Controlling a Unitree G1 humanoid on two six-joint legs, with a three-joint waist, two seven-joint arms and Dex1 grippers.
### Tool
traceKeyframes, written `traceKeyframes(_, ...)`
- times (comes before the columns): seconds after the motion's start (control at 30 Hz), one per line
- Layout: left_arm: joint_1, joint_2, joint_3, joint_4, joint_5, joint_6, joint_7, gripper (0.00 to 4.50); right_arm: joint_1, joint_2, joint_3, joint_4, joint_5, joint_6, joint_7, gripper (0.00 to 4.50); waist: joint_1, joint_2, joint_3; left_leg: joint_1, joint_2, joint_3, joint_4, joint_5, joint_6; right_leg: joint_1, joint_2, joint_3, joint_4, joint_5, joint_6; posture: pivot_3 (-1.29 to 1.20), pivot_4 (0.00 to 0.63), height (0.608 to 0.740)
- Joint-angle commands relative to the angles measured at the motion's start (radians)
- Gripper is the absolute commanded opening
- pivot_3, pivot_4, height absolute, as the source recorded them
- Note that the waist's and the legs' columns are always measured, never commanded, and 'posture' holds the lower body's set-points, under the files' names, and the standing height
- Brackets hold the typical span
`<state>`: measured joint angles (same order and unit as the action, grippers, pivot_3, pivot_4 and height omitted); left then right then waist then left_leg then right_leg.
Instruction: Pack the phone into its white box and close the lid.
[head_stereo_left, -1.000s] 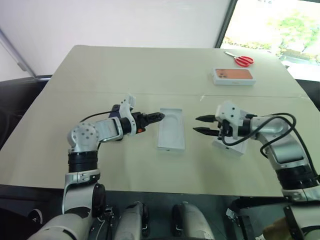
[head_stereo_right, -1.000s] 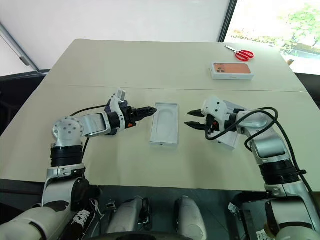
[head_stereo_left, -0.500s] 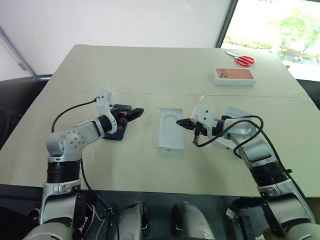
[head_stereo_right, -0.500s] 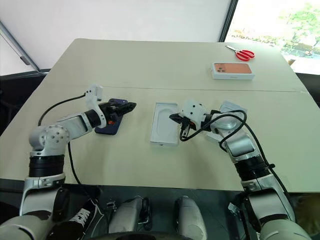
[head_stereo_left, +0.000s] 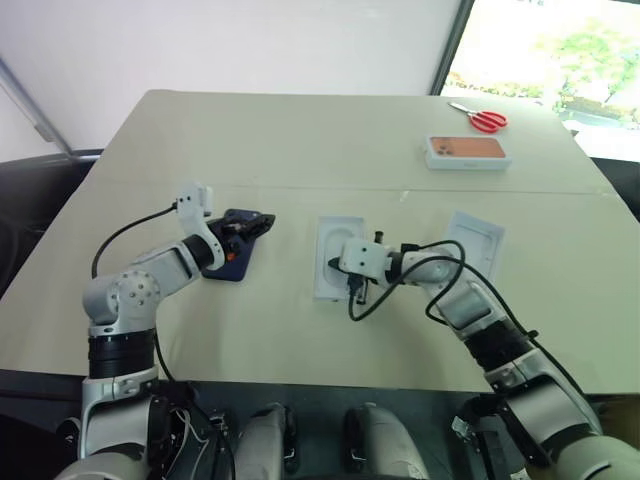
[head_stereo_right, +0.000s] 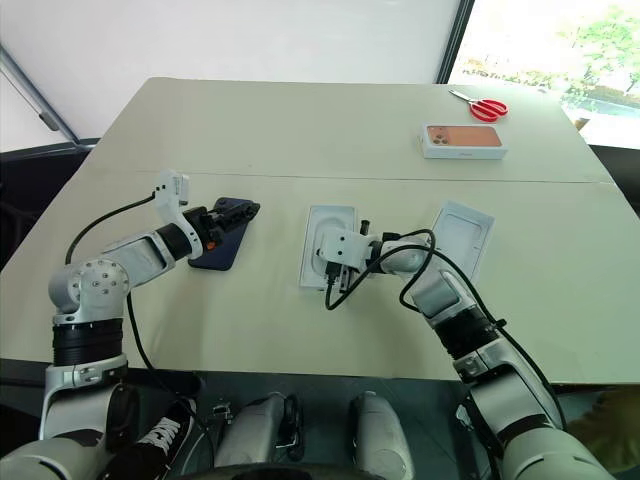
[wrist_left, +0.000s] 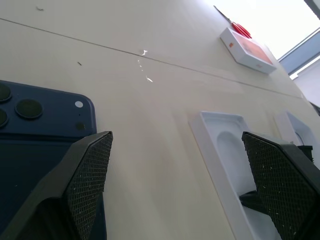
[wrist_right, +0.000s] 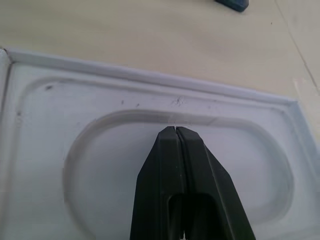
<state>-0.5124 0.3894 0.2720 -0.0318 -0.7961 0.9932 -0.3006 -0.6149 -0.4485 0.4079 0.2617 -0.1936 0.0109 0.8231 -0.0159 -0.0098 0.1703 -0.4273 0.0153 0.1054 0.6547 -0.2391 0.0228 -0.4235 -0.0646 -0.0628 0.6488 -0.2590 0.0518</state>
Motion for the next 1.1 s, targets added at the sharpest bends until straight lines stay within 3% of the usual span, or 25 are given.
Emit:
traceKeyframes(0.03, -0.011, 0.007, 0.034, -0.036, -0.007, -0.016, 0.001, 4.37, 0.002, 0.007, 0.005, 0.016, -0.004, 0.002, 0.02, 0.03, 0.0, 0.0, 0.0, 0.0, 0.0, 0.0, 0.0, 0.0, 0.0, 0.0, 0.0, 0.0, 0.0, 0.0, 0.0, 0.0, 0.15, 0.74)
traceKeyframes(0.37, 0.026, 0.076, 0.036, -0.041, -0.013, 0.011, -0.083, 4.37, -0.038, 0.011, -0.097, 0.005, 0.082, 0.026, 0.036, 0.03, -0.002, 0.0, 0.0, 0.0, 0.0, 0.0, -0.001, 0.001, 0.0, 0.0, 0.0, 0.0, 0.0, 0.0, 0.0, 0.0, 0.15, 0.74)
traceKeyframes(0.57, 0.009, 0.234, 0.056, 0.067, 0.005, 0.017, -0.216, 4.37, -0.148, 0.085, -0.165, -0.009, 0.16, 0.08, 0.01, 0.03, -0.009, 0.0, 0.001, 0.0, 0.0, 0.0, -0.004, 0.002, -0.002, -0.002, 0.0, 0.0, 0.0, 0.0, -0.001, 0.0, 0.15, 0.74)
traceKeyframes(0.9, -0.089, 0.386, 0.018, 0.46, 0.094, -0.014, -0.435, 4.37, -0.262, 0.354, -0.035, 0.251, 0.039, 0.008, -0.144, 0.03, -0.02, -0.002, 0.001, 0.0, 0.0, 0.0, -0.006, 0.003, -0.004, -0.004, 0.001, -0.001, 0.001, -0.001, -0.003, 0.0, 0.15, 0.74)
traceKeyframes(1.1, -0.193, 0.374, -0.043, 0.689, 0.149, 0.008, -0.582, 4.37, -0.321, 0.43, 0.043, 0.442, -0.085, -0.024, -0.252, 0.03, -0.028, -0.003, 0.0, 0.0, 0.0, 0.0, -0.006, 0.003, -0.005, -0.004, 0.001, -0.001, 0.001, -0.001, -0.003, 0.0, 0.15, 0.74)
